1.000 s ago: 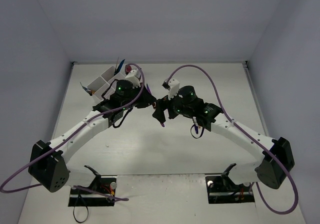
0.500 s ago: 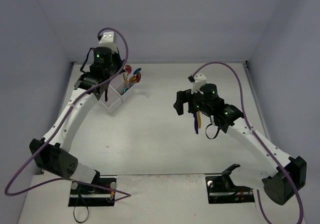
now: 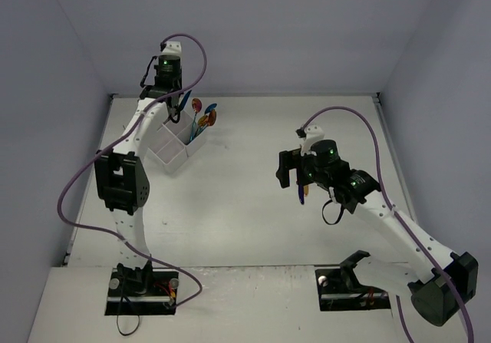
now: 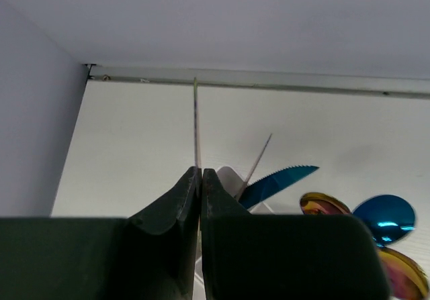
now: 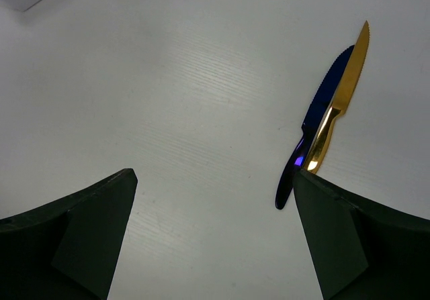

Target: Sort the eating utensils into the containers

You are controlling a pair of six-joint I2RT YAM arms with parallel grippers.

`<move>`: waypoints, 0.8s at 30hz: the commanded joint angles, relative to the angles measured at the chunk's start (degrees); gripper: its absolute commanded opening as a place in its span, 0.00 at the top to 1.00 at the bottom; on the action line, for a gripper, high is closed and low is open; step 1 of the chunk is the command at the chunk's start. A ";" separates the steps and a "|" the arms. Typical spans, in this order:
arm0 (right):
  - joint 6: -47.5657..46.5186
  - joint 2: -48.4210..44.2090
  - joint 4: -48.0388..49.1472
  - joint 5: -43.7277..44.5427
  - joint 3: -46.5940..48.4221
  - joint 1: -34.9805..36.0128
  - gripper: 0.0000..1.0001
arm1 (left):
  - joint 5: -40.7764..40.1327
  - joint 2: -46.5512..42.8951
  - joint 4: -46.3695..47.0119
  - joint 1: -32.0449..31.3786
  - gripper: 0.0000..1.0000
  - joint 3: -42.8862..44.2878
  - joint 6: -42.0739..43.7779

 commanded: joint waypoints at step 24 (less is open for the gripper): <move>8.94 13.94 -1.07 10.07 0.20 -2.79 0.03 | 1.89 -9.11 1.28 0.91 0.45 -6.24 -4.23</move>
